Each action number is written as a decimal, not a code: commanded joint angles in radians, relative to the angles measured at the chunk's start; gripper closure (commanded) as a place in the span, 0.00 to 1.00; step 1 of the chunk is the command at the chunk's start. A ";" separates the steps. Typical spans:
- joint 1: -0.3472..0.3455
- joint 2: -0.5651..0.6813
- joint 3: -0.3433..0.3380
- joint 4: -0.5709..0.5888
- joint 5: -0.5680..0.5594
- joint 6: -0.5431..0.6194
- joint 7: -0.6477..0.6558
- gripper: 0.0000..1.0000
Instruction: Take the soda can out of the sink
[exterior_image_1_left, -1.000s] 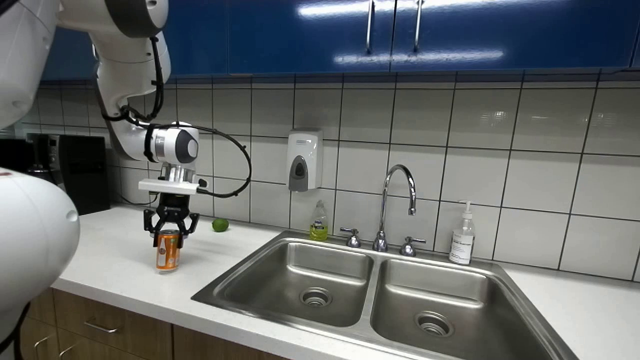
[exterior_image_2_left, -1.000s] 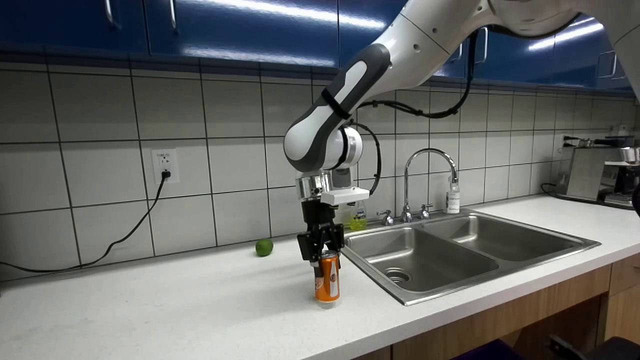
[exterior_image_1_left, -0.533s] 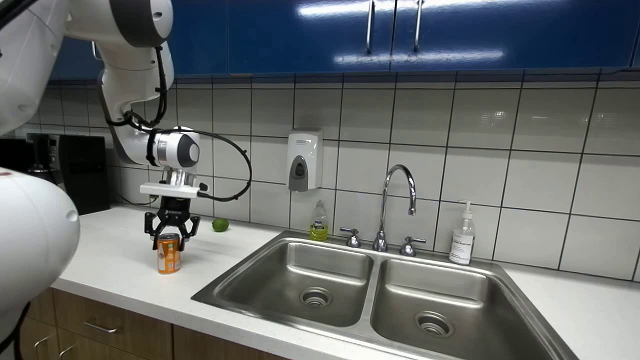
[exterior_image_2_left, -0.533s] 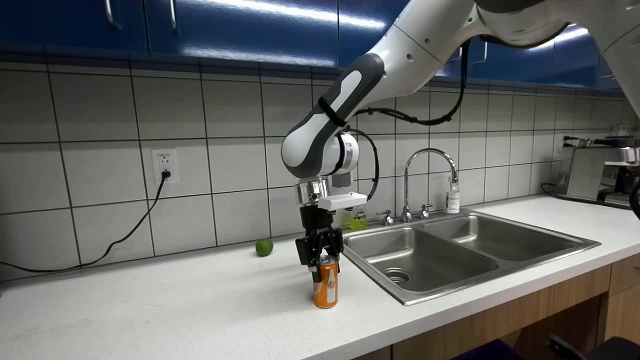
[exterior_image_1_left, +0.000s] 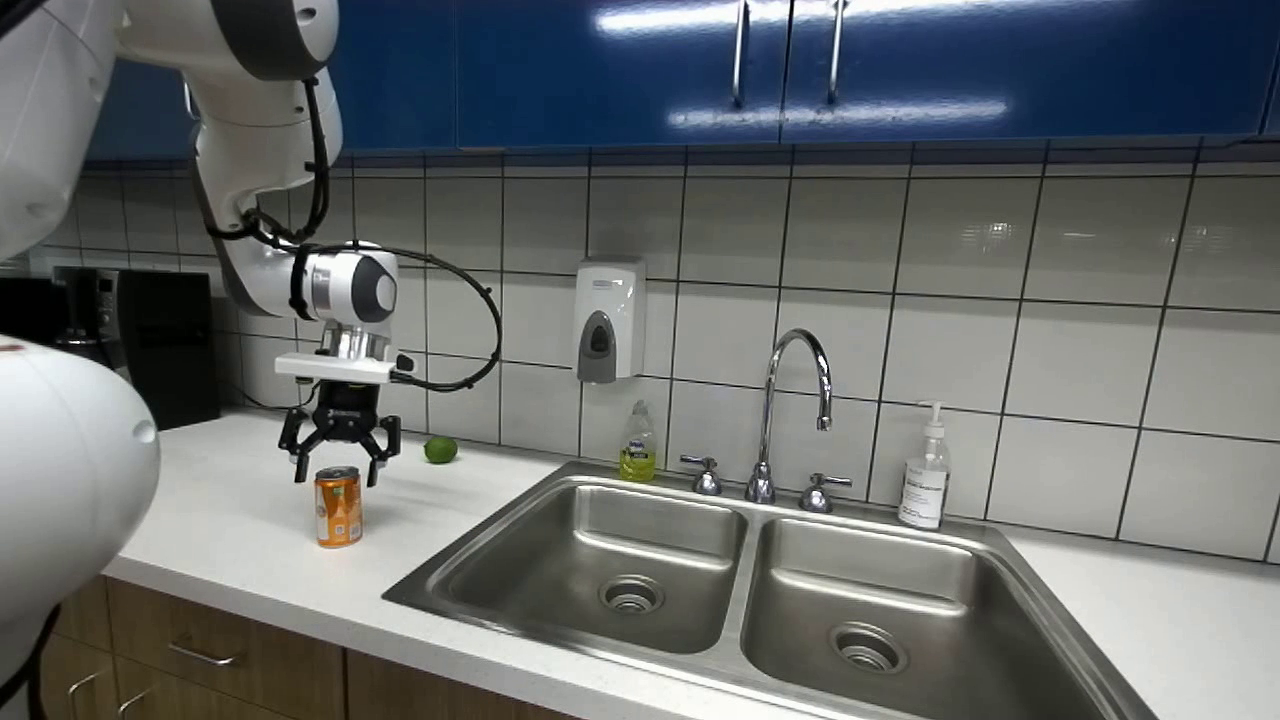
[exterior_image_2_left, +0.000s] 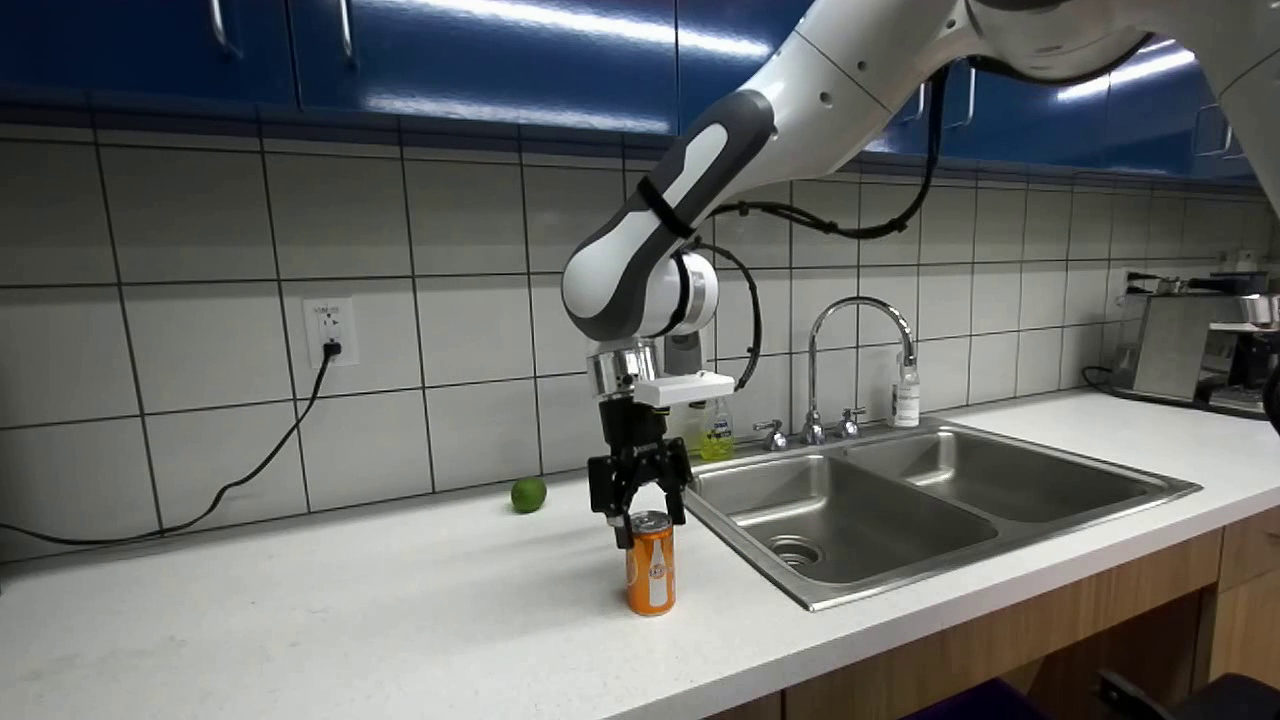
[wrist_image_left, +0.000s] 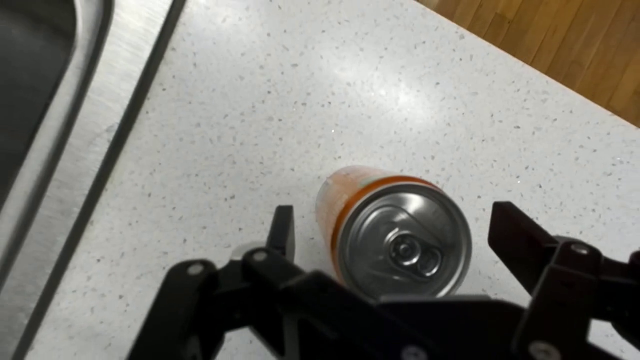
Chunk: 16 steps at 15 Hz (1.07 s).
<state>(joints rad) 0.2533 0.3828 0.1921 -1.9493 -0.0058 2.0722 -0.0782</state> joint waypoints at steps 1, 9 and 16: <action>0.002 -0.110 0.017 -0.053 0.010 -0.052 0.040 0.00; -0.030 -0.375 0.012 -0.253 0.114 -0.017 0.046 0.00; -0.093 -0.717 -0.065 -0.568 0.181 -0.007 0.103 0.00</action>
<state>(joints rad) 0.1962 -0.1559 0.1522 -2.3574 0.1512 2.0413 -0.0121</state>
